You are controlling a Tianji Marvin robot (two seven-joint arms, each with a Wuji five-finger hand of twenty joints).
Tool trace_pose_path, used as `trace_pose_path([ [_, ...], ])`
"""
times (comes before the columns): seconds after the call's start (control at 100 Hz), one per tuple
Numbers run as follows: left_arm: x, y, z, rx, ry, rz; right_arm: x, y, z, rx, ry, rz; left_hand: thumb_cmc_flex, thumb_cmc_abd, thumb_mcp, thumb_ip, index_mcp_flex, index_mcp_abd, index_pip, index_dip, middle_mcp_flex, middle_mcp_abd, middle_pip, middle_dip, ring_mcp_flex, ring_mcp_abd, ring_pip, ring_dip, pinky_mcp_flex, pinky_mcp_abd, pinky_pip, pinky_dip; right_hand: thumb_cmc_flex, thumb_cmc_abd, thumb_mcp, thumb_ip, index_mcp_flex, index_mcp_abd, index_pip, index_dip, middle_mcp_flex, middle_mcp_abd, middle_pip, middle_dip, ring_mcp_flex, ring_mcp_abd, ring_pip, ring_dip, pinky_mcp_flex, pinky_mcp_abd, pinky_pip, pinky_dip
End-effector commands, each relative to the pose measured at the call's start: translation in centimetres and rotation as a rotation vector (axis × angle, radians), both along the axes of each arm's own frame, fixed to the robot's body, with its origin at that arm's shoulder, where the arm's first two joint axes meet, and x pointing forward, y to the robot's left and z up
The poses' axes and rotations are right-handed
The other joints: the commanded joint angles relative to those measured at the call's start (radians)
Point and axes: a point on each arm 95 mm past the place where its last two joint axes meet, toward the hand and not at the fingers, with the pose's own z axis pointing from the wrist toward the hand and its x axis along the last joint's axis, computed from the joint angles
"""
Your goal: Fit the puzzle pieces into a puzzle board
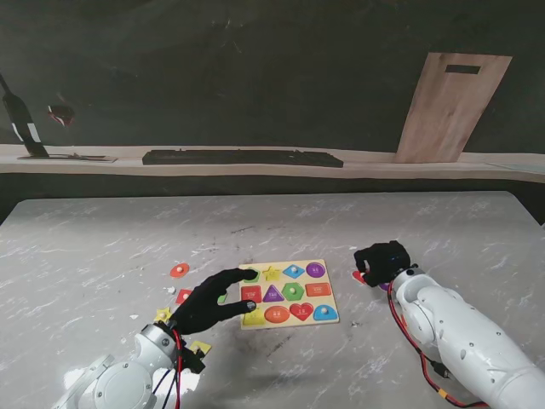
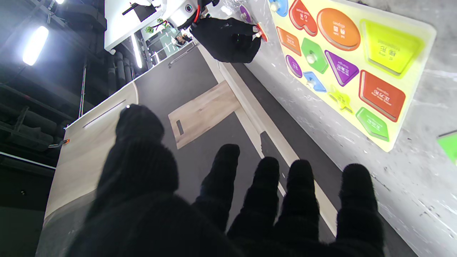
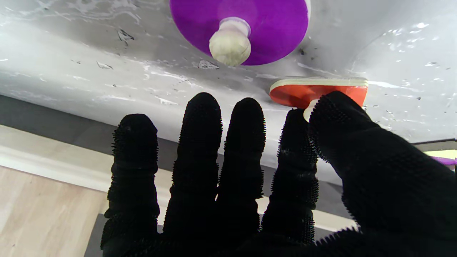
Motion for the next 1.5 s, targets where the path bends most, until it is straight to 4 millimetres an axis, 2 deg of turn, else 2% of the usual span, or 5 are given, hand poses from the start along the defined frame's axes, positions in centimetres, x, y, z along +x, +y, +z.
trace_pose_path([
  [0.0, -0.1, -0.2, 0.0, -0.006, 0.003, -0.003, -0.9, 0.2, -1.0, 0.003, 0.014, 0.012, 0.003, 0.019, -0.034, 0.037, 0.013, -0.029, -0.006, -0.022, -0.003, -0.014, -0.001, -0.008, -0.01, -0.022, -0.002, 0.008, -0.008, -0.084, 0.002, 0.016, 0.054, -0.011, 0.04, -0.007, 0.087, -0.071, 0.063, 0.008, 0.053, -0.009, 0.002, -0.007, 0.042, -0.019, 0.025, 0.003, 0.021, -0.014, 0.019, -0.005],
  [0.4, -0.2, -0.1, 0.1, -0.011, -0.002, -0.005, -2.2, 1.7, 1.7, 0.094, -0.051, 0.087, 0.001, 0.02, -0.035, 0.036, 0.014, -0.031, -0.006, -0.022, -0.002, -0.013, 0.0, -0.008, -0.01, -0.024, -0.002, 0.008, -0.008, -0.085, 0.001, 0.016, 0.072, -0.102, 0.099, -0.006, 0.15, 0.001, 0.061, -0.016, 0.105, 0.051, 0.01, -0.02, 0.095, 0.001, 0.038, 0.01, 0.065, -0.014, 0.025, -0.025],
  [0.88, -0.3, 0.0, 0.1, -0.014, -0.009, -0.022, -5.7, 8.6, 3.9, 0.201, 0.034, 0.284, -0.008, 0.006, -0.036, 0.038, -0.001, -0.031, -0.011, -0.022, -0.01, -0.015, -0.003, -0.008, -0.016, -0.027, -0.007, 0.006, -0.009, -0.086, -0.002, 0.015, 0.1, -0.164, 0.138, -0.014, 0.203, 0.088, 0.049, -0.029, 0.152, 0.125, 0.023, -0.035, 0.148, 0.06, 0.071, 0.026, 0.099, 0.038, 0.073, -0.021],
  [1.23, -0.5, 0.2, 0.3, -0.015, -0.032, -0.02, -7.6, 11.8, 3.1, 0.177, 0.099, 0.357, -0.009, 0.003, -0.032, 0.038, 0.001, -0.031, -0.01, -0.021, -0.01, -0.015, -0.005, -0.008, -0.014, -0.028, -0.01, 0.006, -0.01, -0.085, -0.003, 0.015, 0.113, -0.2, 0.156, -0.023, 0.238, 0.145, 0.038, -0.043, 0.188, 0.164, 0.024, -0.049, 0.19, 0.092, 0.087, 0.025, 0.126, 0.071, 0.102, -0.014],
  [1.49, -0.5, 0.3, 0.3, -0.009, -0.035, -0.02, -7.2, 13.0, 2.1, 0.161, 0.094, 0.376, -0.007, -0.014, -0.031, 0.04, -0.011, -0.031, -0.011, -0.02, -0.018, -0.018, -0.005, -0.006, -0.018, -0.031, -0.012, 0.006, -0.01, -0.088, -0.005, 0.014, 0.113, -0.194, 0.157, -0.022, 0.236, 0.145, 0.038, -0.045, 0.182, 0.164, 0.027, -0.048, 0.188, 0.091, 0.09, 0.025, 0.125, 0.072, 0.106, -0.013],
])
